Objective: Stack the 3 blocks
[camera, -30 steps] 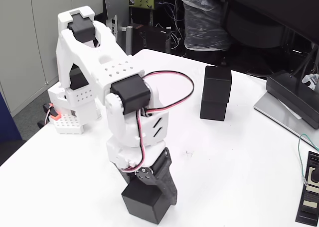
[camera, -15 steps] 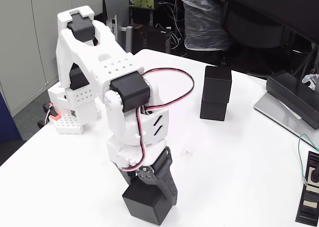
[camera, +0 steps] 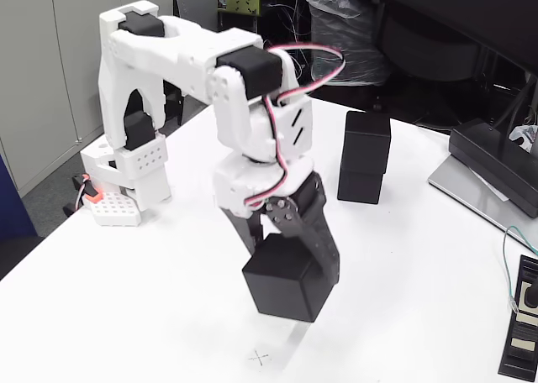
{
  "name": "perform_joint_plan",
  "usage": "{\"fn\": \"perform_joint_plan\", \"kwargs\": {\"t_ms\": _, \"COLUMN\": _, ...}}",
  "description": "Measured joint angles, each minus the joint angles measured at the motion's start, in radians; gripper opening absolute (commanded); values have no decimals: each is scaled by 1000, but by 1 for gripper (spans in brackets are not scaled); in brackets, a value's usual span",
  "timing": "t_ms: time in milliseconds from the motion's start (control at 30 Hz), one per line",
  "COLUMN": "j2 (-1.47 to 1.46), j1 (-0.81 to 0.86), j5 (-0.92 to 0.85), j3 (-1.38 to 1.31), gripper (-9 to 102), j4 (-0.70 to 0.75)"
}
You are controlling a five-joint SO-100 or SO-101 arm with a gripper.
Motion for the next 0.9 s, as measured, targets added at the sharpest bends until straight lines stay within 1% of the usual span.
{"fn": "perform_joint_plan", "kwargs": {"t_ms": 300, "j2": 147, "j1": -175, "j5": 110, "j3": -210, "gripper": 1, "j4": 164}}
{"fn": "perform_joint_plan", "kwargs": {"t_ms": 533, "j2": 181, "j1": -307, "j5": 201, "j3": -275, "gripper": 1, "j4": 179}}
{"fn": "perform_joint_plan", "kwargs": {"t_ms": 900, "j2": 181, "j1": -663, "j5": 360, "j3": -276, "gripper": 1, "j4": 179}}
